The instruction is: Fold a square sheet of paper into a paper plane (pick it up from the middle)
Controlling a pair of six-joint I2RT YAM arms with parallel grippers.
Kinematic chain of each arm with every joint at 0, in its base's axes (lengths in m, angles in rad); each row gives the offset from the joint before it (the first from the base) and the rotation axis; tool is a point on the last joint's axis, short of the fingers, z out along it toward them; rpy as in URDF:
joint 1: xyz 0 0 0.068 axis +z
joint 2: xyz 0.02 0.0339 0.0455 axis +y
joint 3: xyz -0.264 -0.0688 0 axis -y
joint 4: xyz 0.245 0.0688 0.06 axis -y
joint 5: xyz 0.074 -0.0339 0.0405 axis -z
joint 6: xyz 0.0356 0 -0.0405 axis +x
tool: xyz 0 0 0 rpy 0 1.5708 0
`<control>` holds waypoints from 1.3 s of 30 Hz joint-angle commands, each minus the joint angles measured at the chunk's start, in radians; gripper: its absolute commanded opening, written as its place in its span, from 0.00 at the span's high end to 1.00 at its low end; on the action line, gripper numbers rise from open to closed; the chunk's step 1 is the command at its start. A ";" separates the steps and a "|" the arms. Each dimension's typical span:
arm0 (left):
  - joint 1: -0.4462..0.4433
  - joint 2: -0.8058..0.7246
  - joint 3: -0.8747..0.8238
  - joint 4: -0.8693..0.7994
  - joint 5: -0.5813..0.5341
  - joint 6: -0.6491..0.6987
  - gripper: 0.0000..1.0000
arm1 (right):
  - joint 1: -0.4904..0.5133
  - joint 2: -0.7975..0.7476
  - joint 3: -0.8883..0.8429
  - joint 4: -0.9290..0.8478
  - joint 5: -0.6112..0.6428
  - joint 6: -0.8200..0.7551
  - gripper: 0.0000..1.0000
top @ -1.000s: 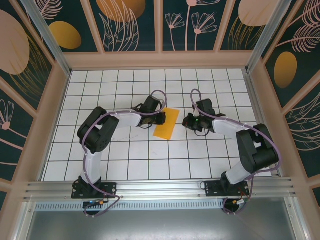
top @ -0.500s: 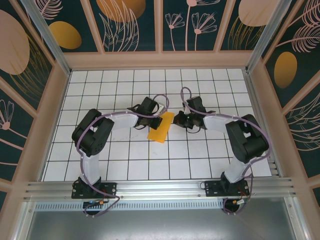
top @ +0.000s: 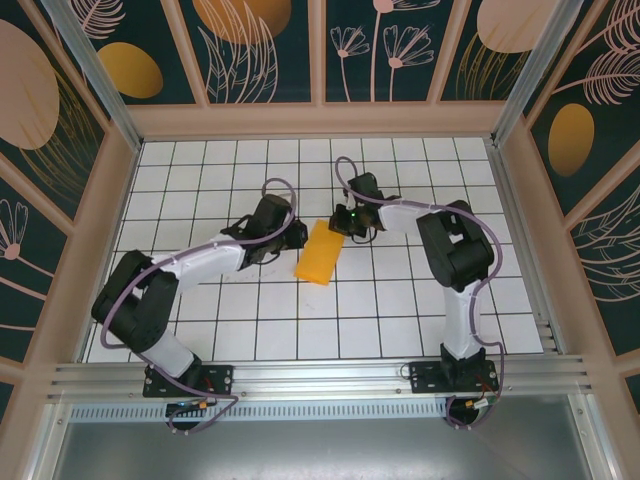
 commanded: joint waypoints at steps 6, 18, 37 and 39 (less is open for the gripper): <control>-0.020 -0.092 -0.100 0.163 0.098 -0.194 0.83 | 0.001 0.014 0.027 -0.166 0.214 0.008 1.00; -0.160 0.002 -0.093 0.273 0.096 -0.289 0.87 | -0.039 -0.348 -0.338 0.043 0.272 0.229 1.00; -0.206 0.217 -0.009 0.311 0.081 -0.423 1.00 | -0.051 -0.452 -0.604 0.361 -0.142 0.228 1.00; -0.208 0.228 0.001 0.301 0.092 -0.423 1.00 | -0.045 -0.435 -0.604 0.365 -0.146 0.236 1.00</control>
